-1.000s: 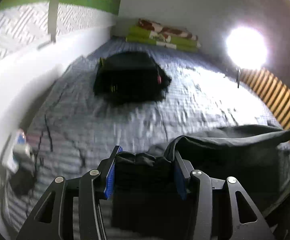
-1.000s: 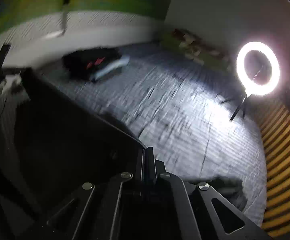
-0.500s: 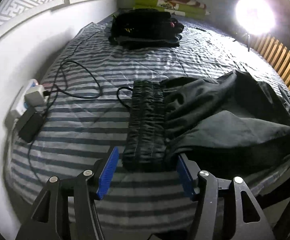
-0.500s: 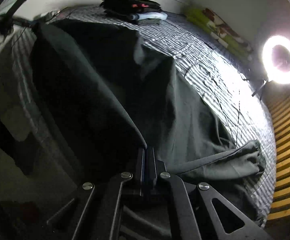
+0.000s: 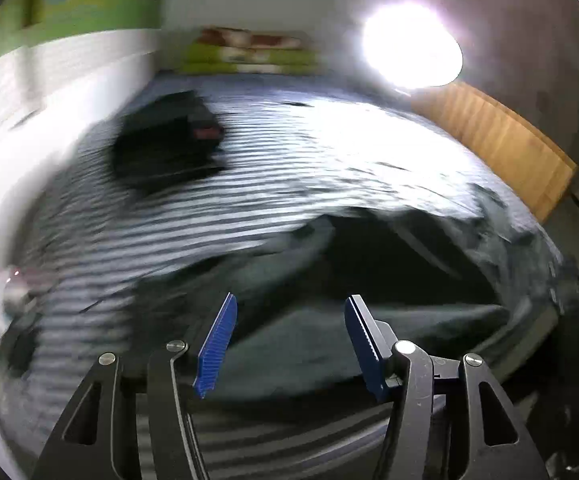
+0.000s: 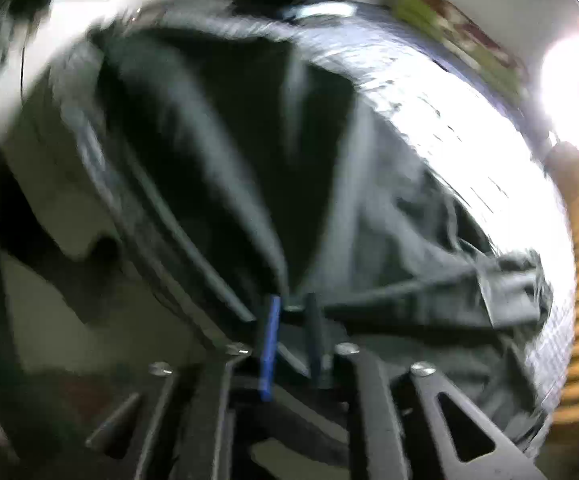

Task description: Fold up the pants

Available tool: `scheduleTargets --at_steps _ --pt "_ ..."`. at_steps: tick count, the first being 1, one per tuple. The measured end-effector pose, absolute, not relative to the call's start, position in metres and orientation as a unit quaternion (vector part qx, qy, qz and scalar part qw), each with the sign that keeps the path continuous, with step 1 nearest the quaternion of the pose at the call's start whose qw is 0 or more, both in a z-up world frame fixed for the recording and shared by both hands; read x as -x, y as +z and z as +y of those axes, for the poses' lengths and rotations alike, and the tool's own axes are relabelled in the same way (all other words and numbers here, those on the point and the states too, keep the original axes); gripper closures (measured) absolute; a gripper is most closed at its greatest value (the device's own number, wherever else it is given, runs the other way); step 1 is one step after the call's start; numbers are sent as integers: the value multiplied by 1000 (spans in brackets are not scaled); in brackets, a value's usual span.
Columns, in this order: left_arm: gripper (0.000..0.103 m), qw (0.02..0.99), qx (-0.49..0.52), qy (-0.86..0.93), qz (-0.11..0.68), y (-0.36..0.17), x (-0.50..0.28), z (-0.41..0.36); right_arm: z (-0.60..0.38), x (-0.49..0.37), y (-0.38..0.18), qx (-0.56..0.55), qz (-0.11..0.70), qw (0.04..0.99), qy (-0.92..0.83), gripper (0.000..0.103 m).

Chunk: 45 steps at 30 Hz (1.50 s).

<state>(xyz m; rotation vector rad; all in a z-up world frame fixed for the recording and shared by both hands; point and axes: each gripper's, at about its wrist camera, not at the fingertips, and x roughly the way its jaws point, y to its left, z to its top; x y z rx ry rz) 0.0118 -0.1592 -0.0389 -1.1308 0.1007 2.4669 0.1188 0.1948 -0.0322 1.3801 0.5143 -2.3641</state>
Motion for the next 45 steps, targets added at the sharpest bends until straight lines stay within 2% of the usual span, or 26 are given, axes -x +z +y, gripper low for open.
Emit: scheduleTargets --at_steps 1,6,8,13,18,23,24,25,26,27,28,34,37,39,43,45 --pt "43 230 411 881 43 -42 -8 -139 210 -112 -21 -482 163 157 -846 69" --pt "43 340 456 816 105 -88 2 -8 314 -36 13 -504 36 19 -863 65" --pt "43 366 463 796 132 -104 -2 25 357 6 10 -532 -27 -35 -846 59" --pt "43 403 502 750 150 -150 -9 76 415 86 -31 -584 -154 -105 -790 58" --pt "43 414 528 724 159 -180 -14 90 417 132 -70 -612 -156 -145 -762 58" --pt "43 415 533 722 150 -185 -12 89 409 150 -99 -641 -106 -180 -738 59" --pt "43 414 534 722 151 -186 -12 88 410 148 -102 -643 -103 -181 -737 59" --pt "43 414 533 721 153 -185 -12 87 412 143 -101 -641 -108 -182 -738 65" --pt "43 414 532 721 159 -185 -14 88 414 138 -99 -638 -114 -182 -740 86" --pt "43 414 531 721 161 -185 -15 88 418 129 -94 -634 -123 -179 -742 97" --pt "43 414 531 721 163 -185 -15 88 423 119 -87 -627 -132 -177 -747 101" --pt "43 412 531 722 165 -183 -20 86 469 -3 -10 -512 -229 -179 -808 101" --pt "45 417 531 719 164 -178 -24 87 497 -67 4 -462 -274 -186 -823 101" --pt "46 421 527 720 161 -172 -27 89 504 -109 -8 -457 -284 -194 -820 101" --pt "46 436 513 719 171 -157 -32 105 503 -153 -73 -551 -254 -203 -769 97" --pt "46 452 502 715 181 -149 -33 127 508 -168 -86 -562 -261 -209 -757 87"
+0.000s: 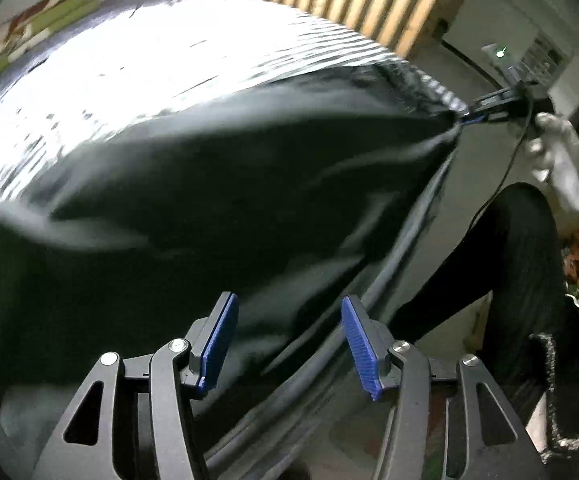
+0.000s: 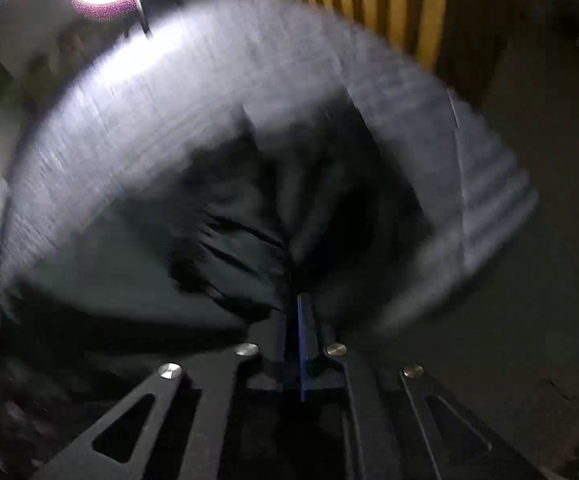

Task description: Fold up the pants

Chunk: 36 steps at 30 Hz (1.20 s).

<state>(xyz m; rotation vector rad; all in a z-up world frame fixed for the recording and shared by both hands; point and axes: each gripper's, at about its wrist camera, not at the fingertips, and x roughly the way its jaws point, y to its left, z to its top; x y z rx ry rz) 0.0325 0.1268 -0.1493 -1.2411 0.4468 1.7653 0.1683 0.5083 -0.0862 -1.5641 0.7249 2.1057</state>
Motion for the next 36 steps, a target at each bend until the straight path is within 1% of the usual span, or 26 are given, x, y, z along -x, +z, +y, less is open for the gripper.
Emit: scheduleTargets --at_steps 2,5,8,10,12,14,15,17,20,24,27,30,34,35,36 --pt "46 463 492 711 194 -146 -36 145 512 -177 -81 547 261 206 768 77" --pt "46 475 490 699 212 -152 -39 169 512 -182 -52 518 226 203 800 72" --pt "46 472 509 685 221 -173 -37 183 510 -173 -24 497 188 198 824 68" --pt "46 466 522 678 223 -186 -36 181 507 -158 -9 501 161 184 830 66" --pt "46 469 519 680 218 -187 -35 180 516 -154 -6 527 163 179 815 63" --pt "46 472 521 679 212 -187 -31 177 527 -157 -15 554 202 162 791 63" --pt "46 473 522 679 210 -187 -29 176 531 -162 -19 564 202 159 785 63" --pt "46 474 520 678 210 -186 -28 174 531 -172 -17 563 189 171 786 63" --pt "46 476 519 679 206 -186 -26 172 522 -172 -1 542 185 159 804 63" --pt "46 475 520 680 201 -188 -32 176 496 -132 7 538 133 145 820 63" --pt "46 474 520 682 200 -189 -39 178 479 -92 -20 569 106 137 804 63" --pt "46 473 520 684 195 -189 -39 178 468 -65 -56 601 49 152 783 63" --pt "46 472 521 684 195 -190 -39 178 477 -56 -91 636 31 157 755 63" --pt "46 471 521 684 197 -190 -39 179 481 -57 -94 638 34 150 755 66" --pt "46 471 520 684 199 -190 -39 179 486 -59 -93 636 44 141 757 72"
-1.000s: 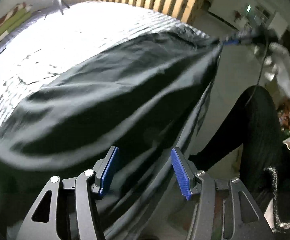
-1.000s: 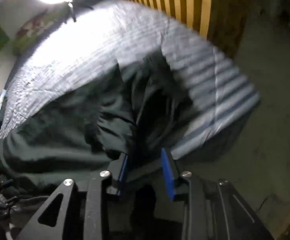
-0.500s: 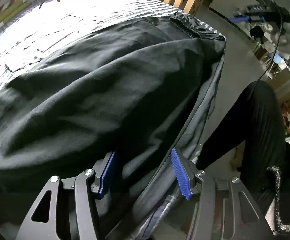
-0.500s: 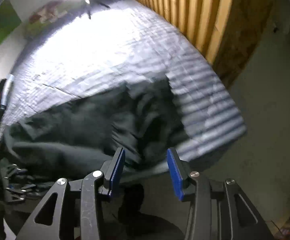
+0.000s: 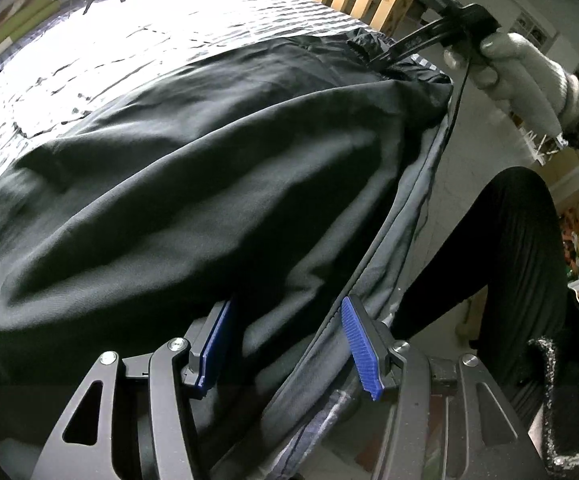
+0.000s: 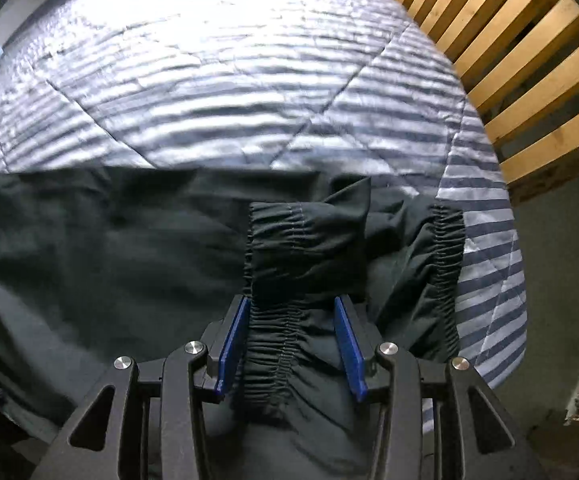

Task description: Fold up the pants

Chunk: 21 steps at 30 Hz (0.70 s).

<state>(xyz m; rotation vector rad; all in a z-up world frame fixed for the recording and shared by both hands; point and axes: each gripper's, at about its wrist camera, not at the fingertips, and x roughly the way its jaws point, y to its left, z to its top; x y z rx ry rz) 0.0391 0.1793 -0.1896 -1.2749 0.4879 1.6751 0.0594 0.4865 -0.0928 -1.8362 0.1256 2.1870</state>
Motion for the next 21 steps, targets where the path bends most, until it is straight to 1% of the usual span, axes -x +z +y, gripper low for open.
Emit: scheduleTargets --at_steps 1,3,6,7,8,9,10,11,13,17,21 --pt "46 471 521 684 200 -189 -39 179 494 -63 -89 635 54 137 758 80" --pt "46 470 522 683 201 -188 -39 179 516 -76 -71 612 80 137 774 80" --pt "46 467 526 683 196 -185 -38 177 569 -107 -43 563 141 150 800 79" --pt "46 466 527 683 196 -185 -38 177 584 -116 -39 552 159 153 804 75" --pt "46 466 527 683 197 -183 -38 176 598 -123 -36 547 167 173 802 68" --pt "46 466 526 683 198 -179 -40 175 612 -130 -36 546 177 186 798 63" --pt "46 466 524 684 199 -177 -41 175 624 -138 -37 541 201 178 797 57" --pt "46 467 521 686 202 -174 -42 174 631 -143 -39 537 222 168 796 54" --pt "46 464 516 690 207 -167 -44 173 641 -156 -44 526 249 168 795 54" --pt "46 452 512 702 202 -160 -42 163 620 -155 -60 537 243 136 796 53" --pt "46 429 543 694 199 -177 -40 151 593 -141 -83 566 184 150 789 53"
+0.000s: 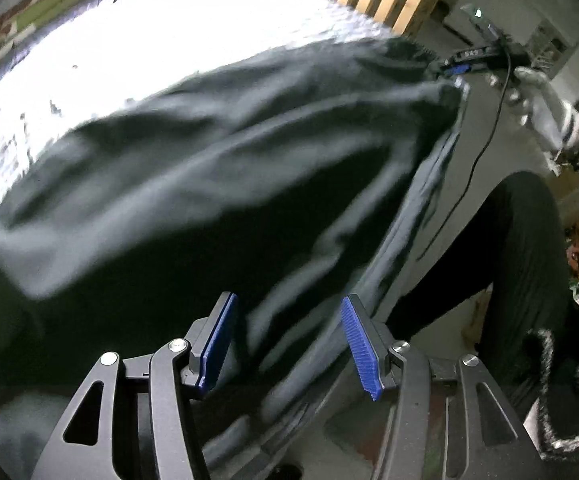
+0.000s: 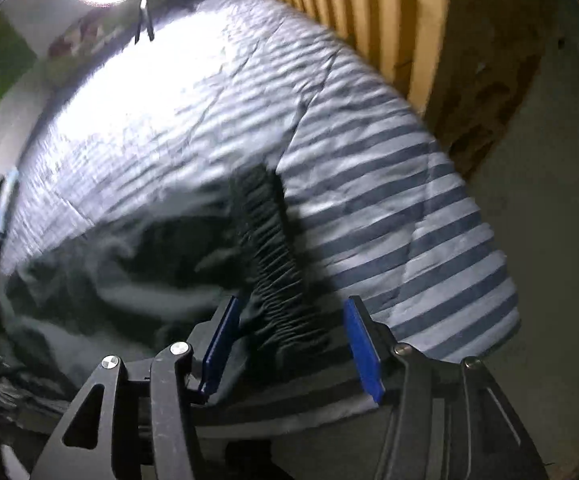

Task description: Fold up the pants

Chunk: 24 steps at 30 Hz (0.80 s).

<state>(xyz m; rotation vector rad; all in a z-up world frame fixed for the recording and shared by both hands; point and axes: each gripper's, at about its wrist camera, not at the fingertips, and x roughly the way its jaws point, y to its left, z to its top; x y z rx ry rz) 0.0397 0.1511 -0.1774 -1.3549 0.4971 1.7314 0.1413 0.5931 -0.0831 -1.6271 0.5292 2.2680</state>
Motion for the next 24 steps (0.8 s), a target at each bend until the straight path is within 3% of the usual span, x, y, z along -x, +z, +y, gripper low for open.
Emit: scheduleTargets --at_steps 4,8,15,20,24 --pt "46 418 554 701 167 -173 -45 121 576 -133 -65 543 107 217 804 53" --pt "46 343 515 781 78 -127 -36 32 544 -132 -16 483 61 224 845 53" --pt "44 72 455 884 -73 -90 -17 -181 386 -107 16 442 24 -8 897 53" --pt "37 -16 473 871 -132 -111 -9 -267 227 -97 -26 487 -71 -209 845 53" --pt "27 -42 483 858 -171 -130 -4 -296 130 -100 -64 489 -174 -278 808 53"
